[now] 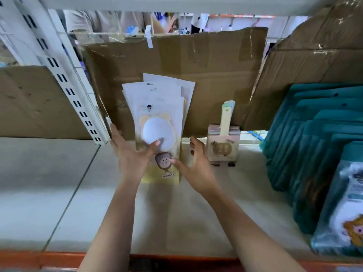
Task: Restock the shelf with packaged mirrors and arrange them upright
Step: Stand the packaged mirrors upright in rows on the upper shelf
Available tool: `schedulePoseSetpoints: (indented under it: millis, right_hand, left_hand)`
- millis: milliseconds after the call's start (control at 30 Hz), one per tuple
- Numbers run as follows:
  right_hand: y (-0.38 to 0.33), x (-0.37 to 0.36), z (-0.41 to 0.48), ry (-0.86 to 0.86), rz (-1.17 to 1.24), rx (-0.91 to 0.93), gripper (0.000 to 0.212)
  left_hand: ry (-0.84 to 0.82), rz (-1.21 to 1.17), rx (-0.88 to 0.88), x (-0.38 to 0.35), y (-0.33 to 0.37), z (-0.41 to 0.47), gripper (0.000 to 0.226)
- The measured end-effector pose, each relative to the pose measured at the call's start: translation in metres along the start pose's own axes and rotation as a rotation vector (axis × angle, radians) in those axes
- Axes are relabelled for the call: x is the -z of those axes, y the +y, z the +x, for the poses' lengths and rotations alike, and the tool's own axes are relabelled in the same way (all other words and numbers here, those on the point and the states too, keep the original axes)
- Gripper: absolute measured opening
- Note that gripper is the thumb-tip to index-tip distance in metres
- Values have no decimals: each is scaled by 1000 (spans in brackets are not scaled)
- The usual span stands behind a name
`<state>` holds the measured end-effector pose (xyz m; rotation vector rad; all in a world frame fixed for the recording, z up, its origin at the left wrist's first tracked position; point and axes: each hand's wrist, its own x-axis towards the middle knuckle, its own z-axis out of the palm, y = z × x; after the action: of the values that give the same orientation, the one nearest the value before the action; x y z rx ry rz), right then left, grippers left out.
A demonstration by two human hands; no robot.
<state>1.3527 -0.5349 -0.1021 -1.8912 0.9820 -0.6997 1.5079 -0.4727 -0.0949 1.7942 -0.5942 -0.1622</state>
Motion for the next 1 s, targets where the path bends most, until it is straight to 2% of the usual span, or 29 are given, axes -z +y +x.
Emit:
schedulePoseSetpoints:
  millis: [100, 233, 367, 533, 633, 767, 800, 900, 1000]
  right_hand:
    - [-8, -12, 12, -20, 29, -40, 98]
    - [-12, -24, 31, -22, 160, -101, 103]
    - [-15, -34, 53, 65, 231, -122, 102]
    - [-11, -45, 64, 17, 349, -112, 71]
    - [-12, -51, 71, -93, 341, -90, 52]
    - [-15, -54, 73, -108, 318, -84, 30]
    - [-17, -52, 71, -111, 319, -75, 27]
    - [-23, -43, 68, -118, 299, -39, 33]
    - [-29, -32, 64, -123, 264, 10, 45]
  left_hand:
    - [-70, -3, 101, 7, -9, 9, 128]
    - [-192, -43, 134, 12, -13, 17, 106]
    - [-263, -85, 34, 9, -12, 34, 79]
    - [-363, -190, 74, 9, -22, 49, 66]
    - [-417, -186, 84, 5, -34, 48, 77]
    - [-347, -127, -20, 5, -33, 53, 59]
    - [-349, -142, -45, 6, -34, 52, 62]
    - [-387, -262, 15, 8, -32, 44, 65]
    - [-350, -314, -46, 8, -29, 40, 84]
